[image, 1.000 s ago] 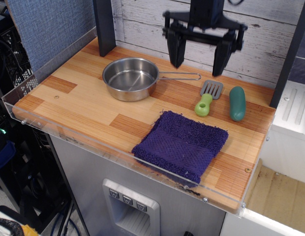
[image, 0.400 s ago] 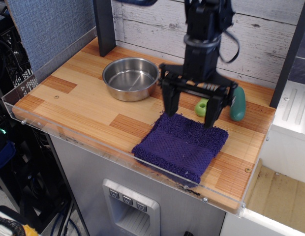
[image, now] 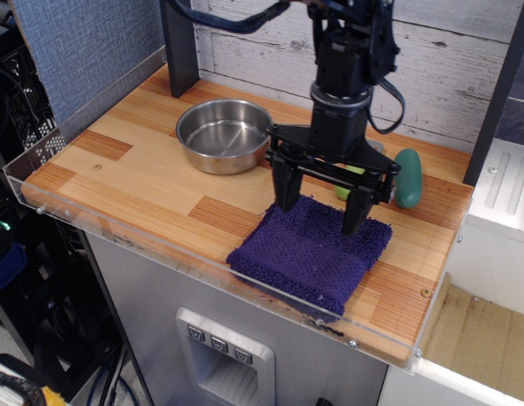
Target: Move the purple cloth straight to the left
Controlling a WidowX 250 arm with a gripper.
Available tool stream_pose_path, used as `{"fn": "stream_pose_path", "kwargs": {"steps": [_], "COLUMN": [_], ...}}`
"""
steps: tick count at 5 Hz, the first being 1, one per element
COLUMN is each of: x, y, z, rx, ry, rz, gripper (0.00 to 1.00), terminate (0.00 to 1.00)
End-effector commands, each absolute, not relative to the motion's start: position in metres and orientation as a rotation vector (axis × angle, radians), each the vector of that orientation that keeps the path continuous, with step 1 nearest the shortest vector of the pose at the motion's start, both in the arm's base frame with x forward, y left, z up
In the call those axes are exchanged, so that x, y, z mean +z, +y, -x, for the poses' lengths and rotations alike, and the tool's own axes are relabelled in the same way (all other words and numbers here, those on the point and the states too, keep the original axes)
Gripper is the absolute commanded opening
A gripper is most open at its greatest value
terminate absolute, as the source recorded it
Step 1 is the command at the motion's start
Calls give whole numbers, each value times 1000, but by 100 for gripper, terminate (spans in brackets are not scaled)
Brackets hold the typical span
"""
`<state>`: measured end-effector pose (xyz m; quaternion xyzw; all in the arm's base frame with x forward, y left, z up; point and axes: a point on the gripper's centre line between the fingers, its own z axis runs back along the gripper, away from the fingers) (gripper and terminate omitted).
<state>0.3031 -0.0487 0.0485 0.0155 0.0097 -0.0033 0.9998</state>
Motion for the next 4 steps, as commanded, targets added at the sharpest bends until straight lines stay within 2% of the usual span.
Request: {"fn": "stream_pose_path", "kwargs": {"steps": [1, 4], "x": [47, 34], "y": [-57, -55], "z": [-304, -295], "rx": [-21, -44], "ry": [-12, 12], "rz": [-59, -49], "gripper": [100, 100], "terminate": [0, 0]}}
